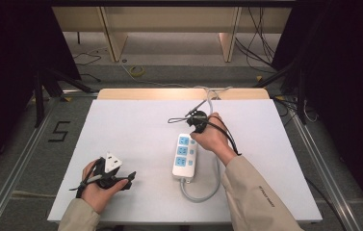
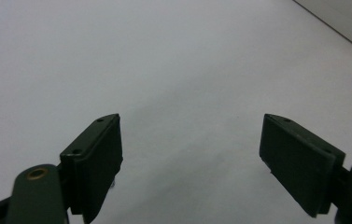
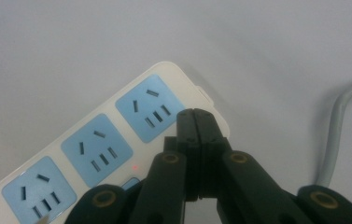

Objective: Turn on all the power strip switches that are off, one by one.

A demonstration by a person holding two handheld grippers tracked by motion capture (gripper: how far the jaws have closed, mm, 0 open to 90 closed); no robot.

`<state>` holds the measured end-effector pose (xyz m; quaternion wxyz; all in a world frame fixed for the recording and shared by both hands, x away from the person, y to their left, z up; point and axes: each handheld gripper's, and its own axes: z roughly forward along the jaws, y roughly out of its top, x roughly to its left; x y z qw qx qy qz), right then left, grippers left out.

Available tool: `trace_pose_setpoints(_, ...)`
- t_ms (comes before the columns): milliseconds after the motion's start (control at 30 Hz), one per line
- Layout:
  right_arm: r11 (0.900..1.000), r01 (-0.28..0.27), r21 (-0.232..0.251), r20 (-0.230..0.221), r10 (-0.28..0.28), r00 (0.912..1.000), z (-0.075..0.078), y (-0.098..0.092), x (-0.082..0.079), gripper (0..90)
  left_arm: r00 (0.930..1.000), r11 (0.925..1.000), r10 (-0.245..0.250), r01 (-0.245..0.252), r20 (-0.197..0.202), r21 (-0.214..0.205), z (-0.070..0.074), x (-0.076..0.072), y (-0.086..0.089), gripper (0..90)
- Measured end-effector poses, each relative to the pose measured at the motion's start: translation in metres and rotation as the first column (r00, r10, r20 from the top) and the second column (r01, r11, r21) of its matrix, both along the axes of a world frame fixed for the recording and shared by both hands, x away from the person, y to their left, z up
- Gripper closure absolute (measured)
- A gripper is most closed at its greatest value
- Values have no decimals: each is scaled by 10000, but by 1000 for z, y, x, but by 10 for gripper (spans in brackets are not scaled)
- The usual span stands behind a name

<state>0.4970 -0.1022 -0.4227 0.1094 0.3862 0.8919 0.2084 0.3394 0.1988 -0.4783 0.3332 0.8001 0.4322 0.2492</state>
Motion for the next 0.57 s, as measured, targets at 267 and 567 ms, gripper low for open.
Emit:
trace_pose_setpoints(267,9920,-25,1262,438,-31,9990,2,-23,-14,755,10000,10000,80,-80,-10,-34,0,-1,4,211)
trace_pose_setpoints(567,9223,-357,3847,1947,-433,9799,-20,-112,-85,463,9998,9995,183,-183,-24,-251,-2,1,5,204)
